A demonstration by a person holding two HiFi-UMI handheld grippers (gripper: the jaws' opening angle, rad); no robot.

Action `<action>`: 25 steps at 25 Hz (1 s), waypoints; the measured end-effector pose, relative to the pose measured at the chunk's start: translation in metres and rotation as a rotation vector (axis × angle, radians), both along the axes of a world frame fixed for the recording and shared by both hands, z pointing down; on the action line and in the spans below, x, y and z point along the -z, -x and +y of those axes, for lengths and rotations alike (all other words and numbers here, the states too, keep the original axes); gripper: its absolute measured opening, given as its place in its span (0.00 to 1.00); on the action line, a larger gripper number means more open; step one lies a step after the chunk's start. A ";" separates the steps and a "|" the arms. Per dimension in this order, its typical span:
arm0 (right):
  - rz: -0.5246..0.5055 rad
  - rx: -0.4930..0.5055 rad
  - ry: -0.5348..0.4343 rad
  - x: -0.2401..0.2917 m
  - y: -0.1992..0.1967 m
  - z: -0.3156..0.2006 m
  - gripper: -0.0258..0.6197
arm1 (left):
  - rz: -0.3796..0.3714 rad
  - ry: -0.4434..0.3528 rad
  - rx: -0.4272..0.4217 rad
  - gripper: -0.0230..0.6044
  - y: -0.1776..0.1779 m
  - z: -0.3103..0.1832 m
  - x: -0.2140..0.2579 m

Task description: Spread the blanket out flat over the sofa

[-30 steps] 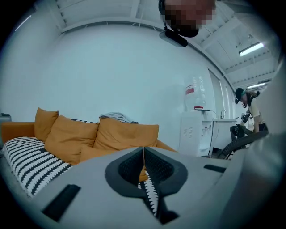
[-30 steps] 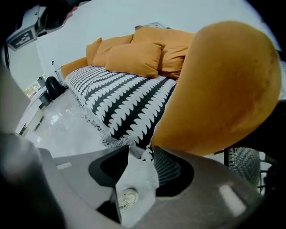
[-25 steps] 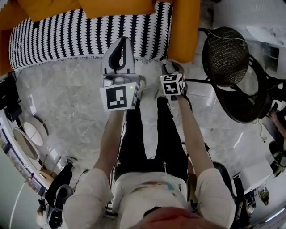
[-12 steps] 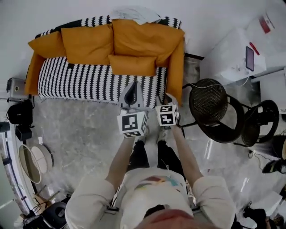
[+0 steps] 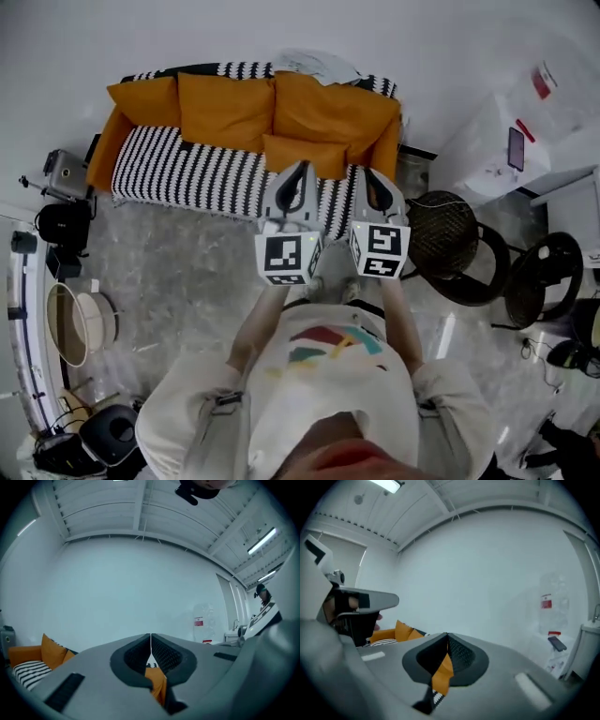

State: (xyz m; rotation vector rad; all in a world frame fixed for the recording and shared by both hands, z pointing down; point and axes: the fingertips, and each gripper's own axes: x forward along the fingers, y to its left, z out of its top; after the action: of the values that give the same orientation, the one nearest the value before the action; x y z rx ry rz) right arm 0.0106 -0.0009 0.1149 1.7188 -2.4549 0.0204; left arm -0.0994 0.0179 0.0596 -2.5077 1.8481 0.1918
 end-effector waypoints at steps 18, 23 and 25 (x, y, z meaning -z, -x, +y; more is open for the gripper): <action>0.008 0.107 -0.251 0.088 0.022 0.063 0.05 | -0.060 -0.144 0.055 0.06 0.023 0.046 0.053; 0.004 0.130 -0.235 0.085 0.028 0.058 0.05 | -0.064 -0.139 0.086 0.06 0.034 0.041 0.052; 0.007 0.138 -0.237 0.084 0.033 0.056 0.05 | -0.063 -0.137 0.092 0.06 0.037 0.040 0.051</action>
State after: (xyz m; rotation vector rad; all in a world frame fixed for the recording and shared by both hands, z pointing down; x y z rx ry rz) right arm -0.0219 0.0553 0.0304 1.6228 -2.6558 -0.3021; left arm -0.1368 0.0581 0.0086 -2.3071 1.8533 0.2265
